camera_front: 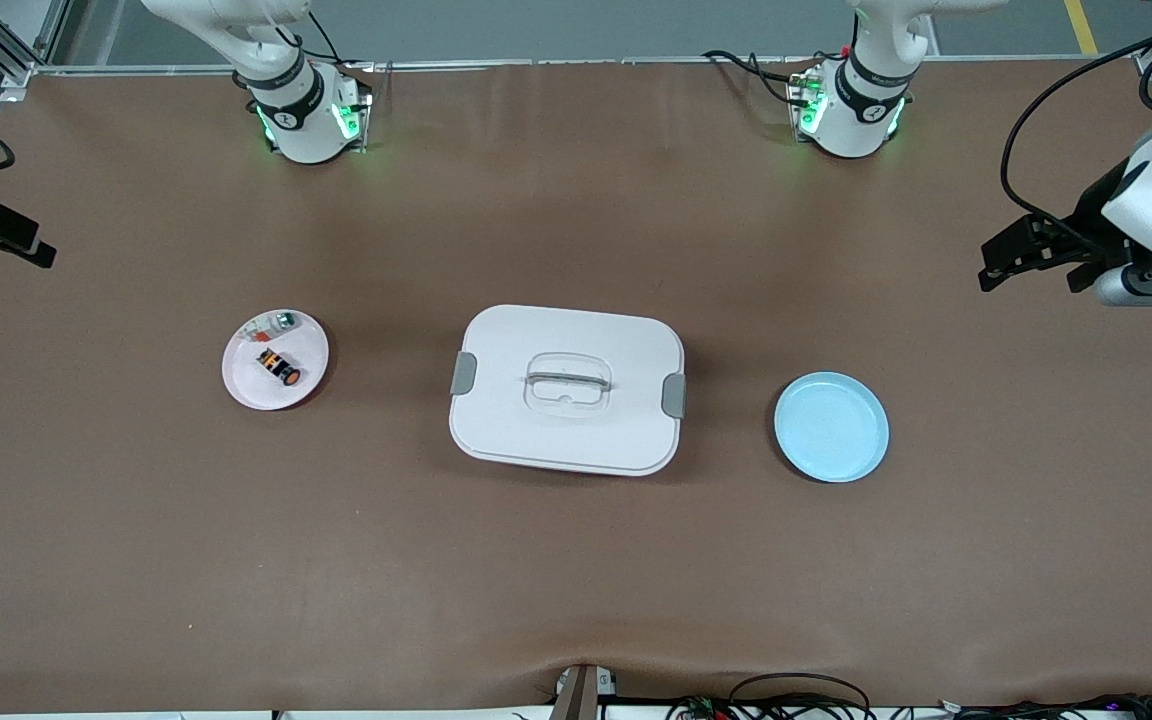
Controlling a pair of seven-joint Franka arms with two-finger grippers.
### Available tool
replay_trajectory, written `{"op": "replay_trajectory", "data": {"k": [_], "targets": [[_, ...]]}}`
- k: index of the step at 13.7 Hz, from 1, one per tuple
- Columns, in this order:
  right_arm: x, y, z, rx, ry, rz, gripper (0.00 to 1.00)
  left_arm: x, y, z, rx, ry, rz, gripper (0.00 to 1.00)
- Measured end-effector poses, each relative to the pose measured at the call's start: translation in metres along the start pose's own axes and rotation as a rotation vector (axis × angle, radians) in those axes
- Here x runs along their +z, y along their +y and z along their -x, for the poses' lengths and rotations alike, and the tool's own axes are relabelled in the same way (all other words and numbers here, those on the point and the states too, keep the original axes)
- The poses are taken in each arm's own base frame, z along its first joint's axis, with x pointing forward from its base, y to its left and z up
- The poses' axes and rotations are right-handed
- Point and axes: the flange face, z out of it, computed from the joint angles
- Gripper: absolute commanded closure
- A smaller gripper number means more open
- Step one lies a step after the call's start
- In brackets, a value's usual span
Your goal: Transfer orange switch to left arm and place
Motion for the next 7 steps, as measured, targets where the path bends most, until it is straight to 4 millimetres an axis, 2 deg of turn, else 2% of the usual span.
{"op": "replay_trajectory", "data": {"k": [4, 7], "targets": [[0.013, 0.011, -0.007, 0.02, -0.021, 0.0, 0.0, 0.0, 0.0, 0.0, -0.001, 0.0, 0.0, 0.0], [0.042, 0.012, -0.023, 0.022, -0.071, 0.004, 0.0, -0.001, 0.0, 0.0, -0.001, 0.001, 0.0, 0.0]]}}
